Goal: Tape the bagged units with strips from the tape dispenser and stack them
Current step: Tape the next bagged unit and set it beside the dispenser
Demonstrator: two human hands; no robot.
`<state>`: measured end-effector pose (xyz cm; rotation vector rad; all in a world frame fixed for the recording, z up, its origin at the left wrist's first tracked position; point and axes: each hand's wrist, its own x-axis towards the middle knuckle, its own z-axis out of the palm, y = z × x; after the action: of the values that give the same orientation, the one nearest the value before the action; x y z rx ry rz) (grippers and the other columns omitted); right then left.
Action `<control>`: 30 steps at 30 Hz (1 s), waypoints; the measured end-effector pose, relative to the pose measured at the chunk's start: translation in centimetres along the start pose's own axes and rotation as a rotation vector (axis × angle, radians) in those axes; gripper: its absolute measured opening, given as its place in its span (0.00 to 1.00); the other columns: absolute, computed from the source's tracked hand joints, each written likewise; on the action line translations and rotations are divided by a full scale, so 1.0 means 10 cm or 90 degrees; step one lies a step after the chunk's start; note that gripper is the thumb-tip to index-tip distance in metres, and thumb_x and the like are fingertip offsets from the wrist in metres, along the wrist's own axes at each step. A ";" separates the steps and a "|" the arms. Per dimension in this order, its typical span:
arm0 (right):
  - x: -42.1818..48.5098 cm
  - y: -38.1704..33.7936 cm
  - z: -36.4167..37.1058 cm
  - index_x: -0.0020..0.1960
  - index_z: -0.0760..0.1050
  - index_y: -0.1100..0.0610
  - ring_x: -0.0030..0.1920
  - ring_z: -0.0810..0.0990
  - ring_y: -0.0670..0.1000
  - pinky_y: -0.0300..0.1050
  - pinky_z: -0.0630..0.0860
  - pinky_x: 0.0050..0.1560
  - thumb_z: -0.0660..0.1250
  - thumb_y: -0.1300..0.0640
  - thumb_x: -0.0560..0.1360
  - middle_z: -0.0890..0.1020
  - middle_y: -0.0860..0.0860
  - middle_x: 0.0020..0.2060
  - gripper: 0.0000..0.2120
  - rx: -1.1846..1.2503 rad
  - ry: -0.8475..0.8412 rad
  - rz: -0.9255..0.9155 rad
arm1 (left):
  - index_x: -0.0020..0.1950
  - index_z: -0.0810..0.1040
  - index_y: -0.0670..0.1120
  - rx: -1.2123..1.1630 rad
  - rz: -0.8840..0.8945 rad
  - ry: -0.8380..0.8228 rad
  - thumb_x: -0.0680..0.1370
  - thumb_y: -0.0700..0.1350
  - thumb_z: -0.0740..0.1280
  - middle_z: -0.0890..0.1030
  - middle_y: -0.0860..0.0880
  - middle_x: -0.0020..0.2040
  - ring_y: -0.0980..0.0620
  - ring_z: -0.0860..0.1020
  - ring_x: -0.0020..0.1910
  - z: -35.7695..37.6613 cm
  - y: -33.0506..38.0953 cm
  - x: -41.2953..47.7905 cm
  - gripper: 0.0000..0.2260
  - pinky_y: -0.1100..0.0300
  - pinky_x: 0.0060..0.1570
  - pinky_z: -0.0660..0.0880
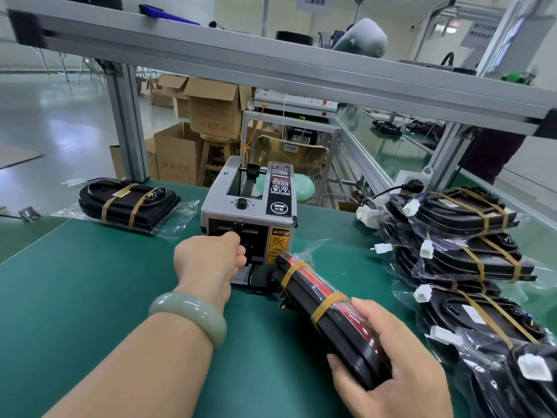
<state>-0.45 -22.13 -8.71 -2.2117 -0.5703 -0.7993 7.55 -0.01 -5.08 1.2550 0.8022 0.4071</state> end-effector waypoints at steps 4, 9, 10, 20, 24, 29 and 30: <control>-0.01 0.01 -0.01 0.58 0.79 0.51 0.49 0.81 0.45 0.38 0.75 0.50 0.76 0.55 0.54 0.80 0.40 0.52 0.32 0.004 0.006 0.007 | 0.36 0.76 0.42 -0.008 -0.017 -0.012 0.74 0.39 0.65 0.78 0.49 0.29 0.55 0.73 0.25 -0.02 0.03 -0.06 0.07 0.64 0.27 0.69; 0.00 0.01 -0.01 0.58 0.79 0.50 0.50 0.81 0.44 0.38 0.76 0.51 0.76 0.55 0.53 0.82 0.41 0.52 0.32 0.044 0.026 0.039 | 0.34 0.78 0.46 -0.007 0.021 -0.295 0.76 0.43 0.66 0.79 0.50 0.28 0.58 0.74 0.24 -0.36 -0.02 -0.52 0.11 0.68 0.23 0.70; 0.00 0.01 0.00 0.58 0.79 0.50 0.50 0.81 0.43 0.36 0.75 0.52 0.76 0.55 0.53 0.82 0.41 0.52 0.32 0.049 0.028 0.044 | 0.32 0.79 0.47 0.011 0.048 -0.351 0.76 0.44 0.66 0.80 0.50 0.29 0.58 0.75 0.25 -0.43 -0.05 -0.63 0.12 0.68 0.24 0.71; -0.03 -0.02 -0.06 0.59 0.78 0.44 0.54 0.76 0.37 0.26 0.69 0.51 0.71 0.40 0.53 0.76 0.37 0.54 0.34 -0.007 -0.130 0.105 | 0.39 0.82 0.58 0.107 0.215 -0.470 0.69 0.53 0.67 0.85 0.49 0.40 0.54 0.78 0.35 -0.45 -0.29 -0.97 0.04 0.65 0.35 0.74; 0.00 0.00 -0.11 0.60 0.74 0.36 0.51 0.75 0.39 0.25 0.69 0.44 0.67 0.35 0.52 0.70 0.38 0.54 0.35 -0.050 -0.177 0.146 | 0.40 0.80 0.56 0.154 0.288 -0.450 0.67 0.54 0.66 0.80 0.50 0.31 0.57 0.73 0.30 -0.41 -0.32 -0.99 0.06 0.67 0.32 0.71; 0.00 0.00 -0.11 0.57 0.73 0.33 0.49 0.74 0.39 0.28 0.68 0.43 0.65 0.33 0.53 0.69 0.36 0.51 0.32 -0.090 -0.212 0.147 | 0.37 0.79 0.58 0.250 0.393 -0.383 0.70 0.48 0.69 0.78 0.61 0.45 0.64 0.76 0.38 -0.37 -0.32 -0.98 0.04 0.76 0.38 0.68; 0.00 0.00 -0.10 0.58 0.73 0.34 0.51 0.73 0.38 0.28 0.67 0.44 0.65 0.33 0.53 0.69 0.35 0.51 0.32 -0.097 -0.215 0.144 | 0.37 0.79 0.59 0.262 0.385 -0.384 0.70 0.49 0.69 0.78 0.61 0.46 0.65 0.75 0.40 -0.36 -0.33 -0.98 0.04 0.77 0.40 0.67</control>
<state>-0.83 -22.85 -8.18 -2.5188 -0.4156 -0.3643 -2.16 -5.12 -5.48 1.8853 -0.0327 0.3175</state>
